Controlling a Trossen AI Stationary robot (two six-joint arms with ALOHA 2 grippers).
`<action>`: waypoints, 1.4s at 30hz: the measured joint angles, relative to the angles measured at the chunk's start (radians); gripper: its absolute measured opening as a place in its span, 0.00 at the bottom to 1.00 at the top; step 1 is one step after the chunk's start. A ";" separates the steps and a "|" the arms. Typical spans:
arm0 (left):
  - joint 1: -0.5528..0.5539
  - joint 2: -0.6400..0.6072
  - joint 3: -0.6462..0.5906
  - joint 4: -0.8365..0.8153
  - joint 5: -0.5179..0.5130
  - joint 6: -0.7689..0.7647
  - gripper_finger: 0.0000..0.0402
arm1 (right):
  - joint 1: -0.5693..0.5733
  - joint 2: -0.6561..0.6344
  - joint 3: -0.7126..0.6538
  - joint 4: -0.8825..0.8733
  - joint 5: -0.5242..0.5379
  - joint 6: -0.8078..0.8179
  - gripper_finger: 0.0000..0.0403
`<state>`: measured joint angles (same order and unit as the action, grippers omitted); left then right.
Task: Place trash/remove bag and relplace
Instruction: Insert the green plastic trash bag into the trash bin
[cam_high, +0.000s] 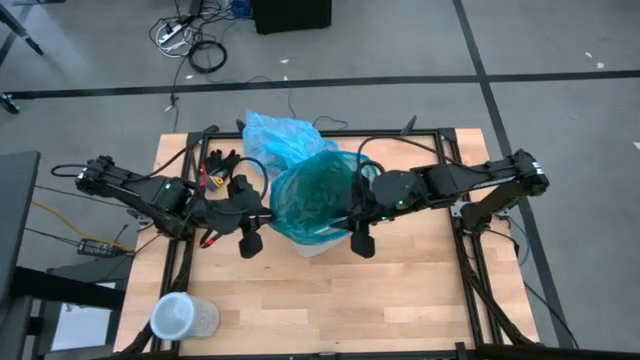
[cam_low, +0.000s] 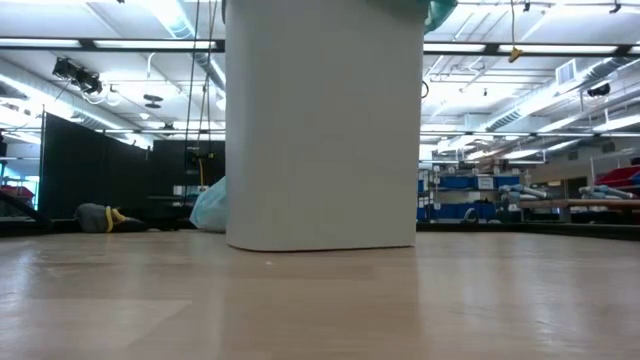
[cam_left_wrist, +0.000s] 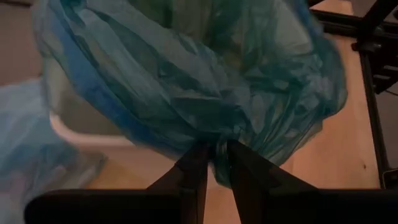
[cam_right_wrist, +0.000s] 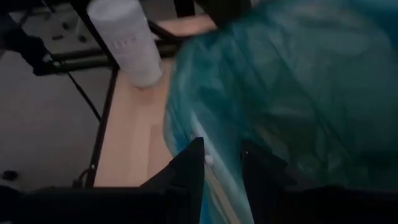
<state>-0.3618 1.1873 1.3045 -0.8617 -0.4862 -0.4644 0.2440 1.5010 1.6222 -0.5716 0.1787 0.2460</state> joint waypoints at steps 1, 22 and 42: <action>0.000 0.000 0.000 -0.011 -0.002 -0.018 0.17 | 0.000 0.001 0.000 0.018 -0.001 -0.011 0.23; 0.000 0.000 0.000 0.016 -0.022 -0.071 0.17 | 0.003 0.143 0.000 0.319 -0.078 -0.031 0.21; 0.000 0.000 -0.001 0.058 -0.026 -0.064 0.17 | 0.001 0.215 -0.003 0.273 -0.116 -0.010 0.20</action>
<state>-0.3614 1.1877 1.3033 -0.8040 -0.5125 -0.5284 0.2447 1.7164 1.6191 -0.2982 0.0628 0.2358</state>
